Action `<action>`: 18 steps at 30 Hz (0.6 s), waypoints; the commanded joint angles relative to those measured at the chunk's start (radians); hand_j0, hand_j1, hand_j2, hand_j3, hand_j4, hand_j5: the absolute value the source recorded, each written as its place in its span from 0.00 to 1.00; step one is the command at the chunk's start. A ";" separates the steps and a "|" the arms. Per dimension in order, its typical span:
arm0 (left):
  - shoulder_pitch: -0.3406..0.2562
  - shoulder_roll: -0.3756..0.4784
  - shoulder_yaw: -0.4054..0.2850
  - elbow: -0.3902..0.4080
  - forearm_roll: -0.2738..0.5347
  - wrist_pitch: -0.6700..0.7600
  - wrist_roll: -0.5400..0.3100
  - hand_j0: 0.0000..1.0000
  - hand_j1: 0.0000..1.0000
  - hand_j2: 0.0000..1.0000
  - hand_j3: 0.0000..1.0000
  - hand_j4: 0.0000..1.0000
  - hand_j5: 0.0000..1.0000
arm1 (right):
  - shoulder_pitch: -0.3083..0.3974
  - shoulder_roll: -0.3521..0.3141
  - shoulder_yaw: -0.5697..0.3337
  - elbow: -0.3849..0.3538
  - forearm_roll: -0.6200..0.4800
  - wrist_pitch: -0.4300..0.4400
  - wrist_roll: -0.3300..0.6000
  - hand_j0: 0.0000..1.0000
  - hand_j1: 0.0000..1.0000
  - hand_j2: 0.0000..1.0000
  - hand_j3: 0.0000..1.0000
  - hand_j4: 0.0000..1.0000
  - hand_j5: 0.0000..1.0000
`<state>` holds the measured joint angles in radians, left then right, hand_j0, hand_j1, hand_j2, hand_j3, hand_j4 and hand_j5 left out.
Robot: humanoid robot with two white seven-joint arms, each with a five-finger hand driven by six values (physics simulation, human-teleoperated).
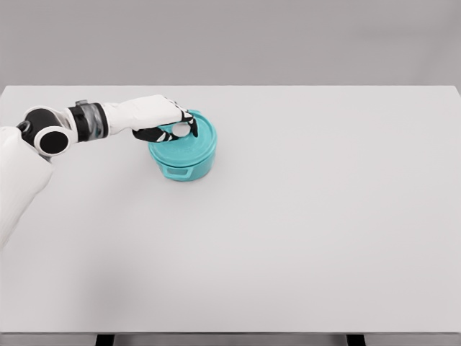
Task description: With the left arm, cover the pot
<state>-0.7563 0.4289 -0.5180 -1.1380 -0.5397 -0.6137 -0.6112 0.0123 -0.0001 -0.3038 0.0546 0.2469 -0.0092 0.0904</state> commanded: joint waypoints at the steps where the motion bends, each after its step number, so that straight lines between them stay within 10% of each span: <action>1: 0.000 0.002 0.003 0.000 0.006 0.003 0.000 0.62 0.62 0.62 0.62 0.62 0.62 | 0.000 0.000 0.000 0.001 0.000 0.000 0.000 1.00 1.00 1.00 1.00 1.00 1.00; 18: -0.003 0.001 0.001 -0.002 0.007 0.003 0.000 0.66 0.66 0.66 0.66 0.66 0.66 | 0.000 0.000 0.000 0.001 0.000 0.000 0.000 1.00 1.00 1.00 1.00 1.00 1.00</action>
<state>-0.7593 0.4292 -0.5180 -1.1395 -0.5395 -0.6136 -0.6113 0.0123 -0.0001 -0.3038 0.0542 0.2469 -0.0092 0.0903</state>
